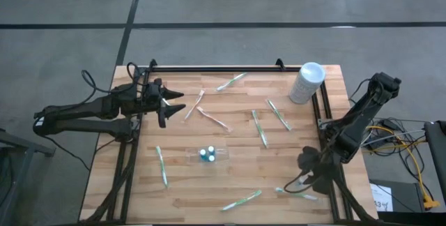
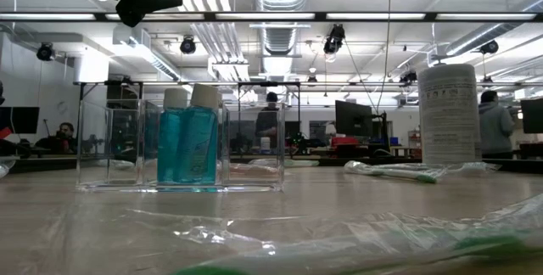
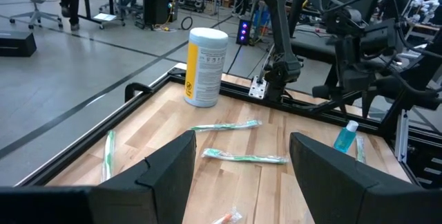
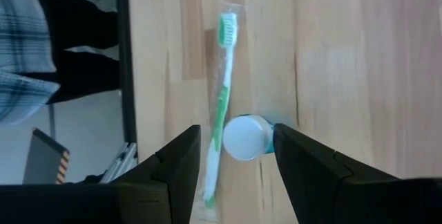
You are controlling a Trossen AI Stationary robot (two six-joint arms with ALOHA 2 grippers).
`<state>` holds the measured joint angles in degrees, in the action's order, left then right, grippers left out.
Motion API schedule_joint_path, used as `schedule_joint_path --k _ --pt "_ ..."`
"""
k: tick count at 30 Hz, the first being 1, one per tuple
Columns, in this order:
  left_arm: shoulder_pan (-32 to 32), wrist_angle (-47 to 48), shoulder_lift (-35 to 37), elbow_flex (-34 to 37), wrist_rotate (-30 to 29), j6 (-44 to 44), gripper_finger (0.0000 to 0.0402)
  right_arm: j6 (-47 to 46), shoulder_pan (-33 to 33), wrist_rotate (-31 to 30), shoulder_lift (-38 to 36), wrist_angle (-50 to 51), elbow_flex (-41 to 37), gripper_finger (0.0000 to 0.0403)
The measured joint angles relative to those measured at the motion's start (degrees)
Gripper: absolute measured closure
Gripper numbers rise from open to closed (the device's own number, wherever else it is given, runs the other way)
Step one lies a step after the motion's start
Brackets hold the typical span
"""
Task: Pick & Place toothbrushing station
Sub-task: Put the blue mouthwash into the transparent organizer
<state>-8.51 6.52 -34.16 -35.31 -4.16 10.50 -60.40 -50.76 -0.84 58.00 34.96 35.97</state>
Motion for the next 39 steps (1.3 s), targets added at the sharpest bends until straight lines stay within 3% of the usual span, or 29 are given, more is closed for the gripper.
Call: schedule_joint_path --k 16,31,39 --pt "0.0 0.0 0.0 0.0 -0.1 0.0 0.0162 0.0 0.0 -0.1 4.8 -1.7 0.0 0.0226" --pt "0.0 0.0 0.0 0.0 -0.3 0.0 0.0162 -0.3 0.0 1.0 4.4 -2.2 0.0 0.0268" --pt "0.0 0.0 0.0 0.0 -0.3 0.0 0.0162 -2.1 0.0 1.1 4.4 -2.2 0.0 0.0257"
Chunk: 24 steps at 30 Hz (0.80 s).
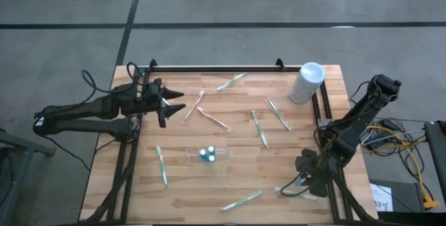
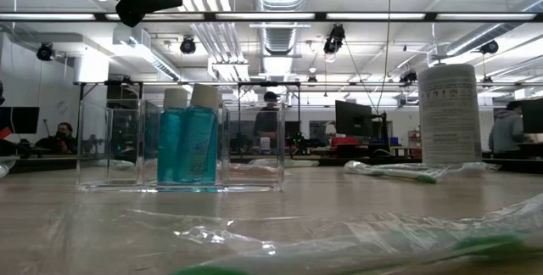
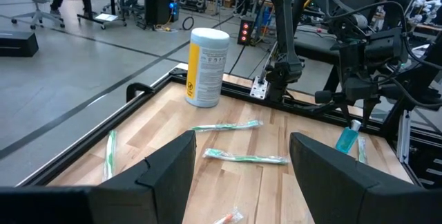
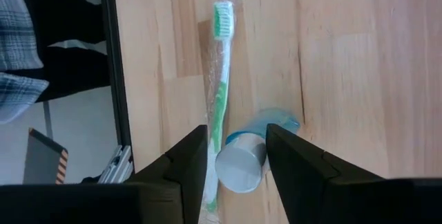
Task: Pick & Place toothbrushing station
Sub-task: Put the blue mouthwash into the transparent organizer
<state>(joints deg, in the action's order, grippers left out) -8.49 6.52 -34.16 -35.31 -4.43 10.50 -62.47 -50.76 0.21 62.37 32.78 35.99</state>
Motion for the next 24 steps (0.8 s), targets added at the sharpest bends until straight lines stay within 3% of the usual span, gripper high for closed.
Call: schedule_joint_path --k 13,24 --pt "0.0 0.0 0.0 0.0 0.2 0.0 0.0162 0.5 0.0 -0.2 0.0 1.8 0.0 0.0213" --pt "0.0 0.0 0.0 0.0 0.2 0.0 0.0162 1.1 0.0 0.1 0.0 1.4 0.0 0.0218"
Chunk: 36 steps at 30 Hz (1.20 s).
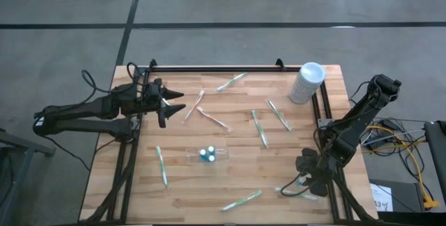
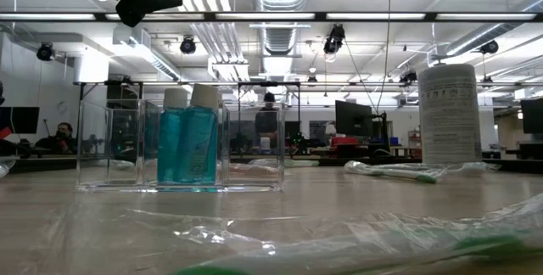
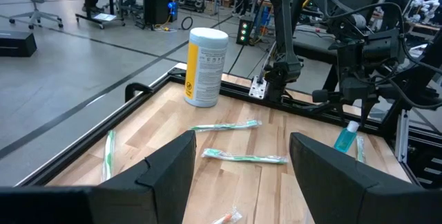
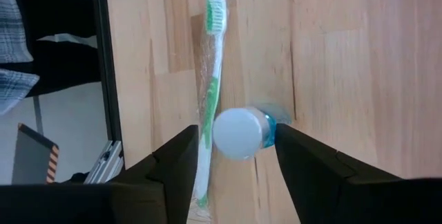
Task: Pick & Place toothbrushing station
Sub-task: Put the blue mouthwash into the transparent organizer
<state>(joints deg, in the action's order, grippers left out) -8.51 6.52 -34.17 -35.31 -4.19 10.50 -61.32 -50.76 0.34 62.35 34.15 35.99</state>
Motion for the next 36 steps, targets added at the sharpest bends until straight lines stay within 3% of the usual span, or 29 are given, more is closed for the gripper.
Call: schedule_joint_path --k 36 --pt "0.0 0.0 0.0 0.0 -0.2 0.0 0.0162 -0.2 0.0 1.2 -0.1 -0.7 0.0 0.0294"
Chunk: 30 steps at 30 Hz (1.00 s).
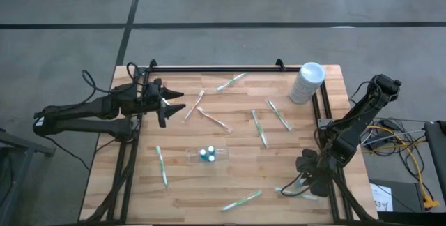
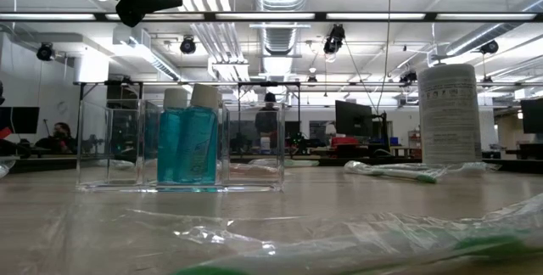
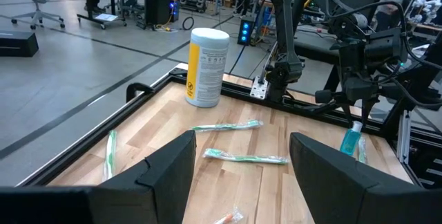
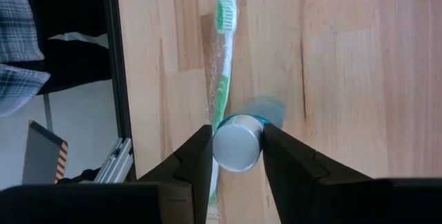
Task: Pick & Place toothbrushing station
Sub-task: Put the blue mouthwash into the transparent organizer
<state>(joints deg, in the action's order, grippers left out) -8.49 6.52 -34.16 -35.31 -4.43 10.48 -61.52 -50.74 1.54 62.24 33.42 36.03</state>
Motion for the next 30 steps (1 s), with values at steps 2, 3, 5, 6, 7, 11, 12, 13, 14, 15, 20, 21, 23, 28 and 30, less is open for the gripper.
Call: schedule_joint_path --k 2,3,5,6,7,11,12,13,14,15,20,21,23,28,30 --pt "0.0 0.0 0.0 0.0 0.0 0.0 0.0162 0.0 0.0 -0.2 0.0 0.0 0.0 0.0294" --pt "0.0 0.0 0.0 0.0 0.0 0.0 0.0162 0.1 0.0 -0.5 0.0 0.0 0.0 0.0294" --pt "0.0 0.0 0.0 0.0 0.0 0.0 0.0162 0.1 0.0 -2.1 -0.3 0.1 0.0 0.0295" --pt "0.0 0.0 0.0 0.0 0.0 0.0 0.0162 0.0 0.0 -3.1 -0.5 0.3 0.0 0.0295" --pt "0.0 0.0 0.0 0.0 0.0 0.0 0.0162 0.2 0.0 -4.2 -0.7 0.4 0.0 0.0296" --pt "0.0 0.0 0.0 0.0 0.1 0.0 0.0162 2.6 0.0 -10.0 -1.5 0.7 -0.1 0.0296" --pt "0.0 0.0 0.0 0.0 0.3 0.0 0.0162 3.2 0.0 -11.4 -1.6 0.7 -0.1 0.0296" --pt "0.0 0.0 0.0 0.0 0.3 0.0 0.0162 3.7 0.0 -12.8 -1.8 0.7 -0.1 0.0296" --pt "0.0 0.0 0.0 0.0 0.3 0.0 0.0162 4.4 0.0 -14.1 -1.8 0.7 -0.1 0.0296" --pt "0.0 0.0 0.0 0.0 0.3 0.0 0.0162 5.0 0.0 -15.4 -1.8 0.7 -0.1 0.0296" --pt "0.0 0.0 0.0 0.0 0.3 0.0 0.0162 8.3 0.0 -22.3 -1.9 0.7 0.5 0.0296" --pt "0.0 0.0 0.0 0.0 0.3 0.0 0.0162 8.8 0.0 -23.6 -1.9 0.7 0.8 0.0296" --pt "0.0 0.0 0.0 0.0 0.2 0.0 0.0162 9.3 0.3 -26.4 -1.9 0.7 1.5 0.0296" --pt "0.0 0.0 0.0 0.0 0.2 0.0 0.0162 10.2 2.6 -28.8 -1.9 0.7 3.8 0.0296" --pt "0.0 0.0 0.0 0.0 0.2 0.0 0.0162 11.6 3.9 -28.8 -1.9 0.6 4.6 0.0296"
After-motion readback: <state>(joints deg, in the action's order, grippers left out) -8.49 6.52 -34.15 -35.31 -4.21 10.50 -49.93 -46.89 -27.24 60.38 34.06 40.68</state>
